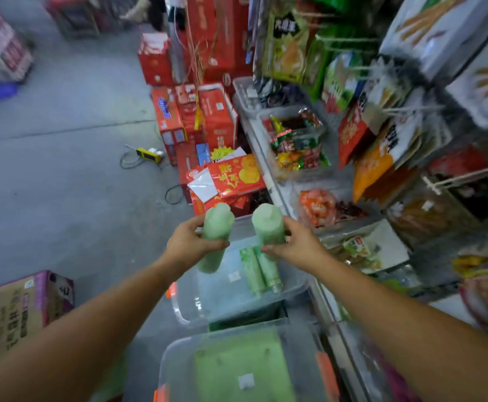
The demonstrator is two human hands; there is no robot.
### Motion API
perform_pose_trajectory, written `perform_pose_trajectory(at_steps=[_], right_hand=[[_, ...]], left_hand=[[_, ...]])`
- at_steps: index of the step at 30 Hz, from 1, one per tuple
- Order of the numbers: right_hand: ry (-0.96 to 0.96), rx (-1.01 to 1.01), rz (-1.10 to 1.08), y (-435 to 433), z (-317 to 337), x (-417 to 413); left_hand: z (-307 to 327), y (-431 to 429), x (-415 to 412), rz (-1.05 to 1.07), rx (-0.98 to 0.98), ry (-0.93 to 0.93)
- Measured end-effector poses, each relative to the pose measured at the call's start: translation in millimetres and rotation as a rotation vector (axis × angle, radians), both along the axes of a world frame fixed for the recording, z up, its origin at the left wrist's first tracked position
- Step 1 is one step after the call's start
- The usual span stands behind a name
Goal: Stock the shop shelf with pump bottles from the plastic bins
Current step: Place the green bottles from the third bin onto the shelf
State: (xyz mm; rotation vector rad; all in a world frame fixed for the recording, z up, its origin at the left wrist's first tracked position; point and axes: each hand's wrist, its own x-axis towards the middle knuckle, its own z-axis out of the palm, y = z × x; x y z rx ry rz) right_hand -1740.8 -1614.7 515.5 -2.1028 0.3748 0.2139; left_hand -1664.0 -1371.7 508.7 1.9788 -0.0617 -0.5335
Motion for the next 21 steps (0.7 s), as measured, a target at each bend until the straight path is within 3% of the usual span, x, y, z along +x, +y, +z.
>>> perform_pose_trajectory(at_steps=[11, 21], right_hand=[[-0.172, 0.073, -0.123, -18, 168, -44], [-0.339, 0.044, -0.344, -8, 267, -107]], left_hand=[[183, -9, -40, -0.017, -0.263, -0.124], [275, -22, -57, -0.257, -0.365, -0.231]])
